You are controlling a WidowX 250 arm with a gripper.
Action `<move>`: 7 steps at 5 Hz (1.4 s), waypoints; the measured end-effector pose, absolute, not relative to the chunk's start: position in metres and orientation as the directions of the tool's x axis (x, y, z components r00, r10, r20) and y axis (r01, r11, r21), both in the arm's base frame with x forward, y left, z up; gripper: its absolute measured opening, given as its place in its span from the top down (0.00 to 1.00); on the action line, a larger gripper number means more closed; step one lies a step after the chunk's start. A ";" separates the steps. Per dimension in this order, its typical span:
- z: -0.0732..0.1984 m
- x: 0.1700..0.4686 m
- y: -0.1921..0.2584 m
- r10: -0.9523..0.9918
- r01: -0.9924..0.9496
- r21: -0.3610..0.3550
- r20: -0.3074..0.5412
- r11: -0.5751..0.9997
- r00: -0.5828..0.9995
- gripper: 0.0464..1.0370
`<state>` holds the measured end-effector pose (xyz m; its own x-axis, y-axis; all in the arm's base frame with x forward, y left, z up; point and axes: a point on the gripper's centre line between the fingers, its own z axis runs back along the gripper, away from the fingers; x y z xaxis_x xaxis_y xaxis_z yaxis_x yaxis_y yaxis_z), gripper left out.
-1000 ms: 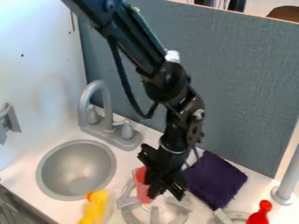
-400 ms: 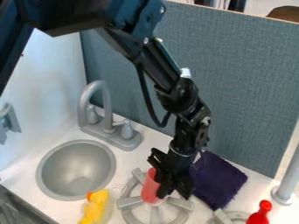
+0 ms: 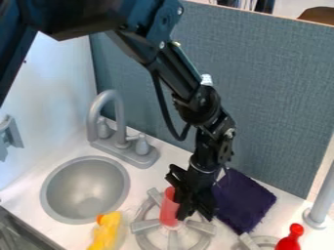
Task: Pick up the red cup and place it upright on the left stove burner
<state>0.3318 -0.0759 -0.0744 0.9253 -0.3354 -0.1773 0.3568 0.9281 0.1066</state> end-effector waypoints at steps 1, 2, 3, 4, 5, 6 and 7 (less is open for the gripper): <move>-0.074 0.330 -0.076 -0.349 0.369 0.100 -0.170 0.924 0.922 0.94; -0.075 0.330 -0.074 -0.355 0.367 0.074 -0.135 0.927 0.925 0.94; -0.074 0.329 -0.072 -0.365 0.369 0.047 -0.077 0.928 0.928 0.94; -0.074 0.328 -0.071 -0.362 0.364 0.029 -0.059 0.931 0.930 0.92; -0.076 0.326 -0.070 -0.357 0.358 0.011 -0.062 0.934 0.932 0.71; -0.080 0.318 -0.066 -0.332 0.334 0.011 -0.072 0.942 0.940 0.40; -0.072 0.314 -0.065 -0.331 0.333 0.016 -0.060 0.943 0.942 0.11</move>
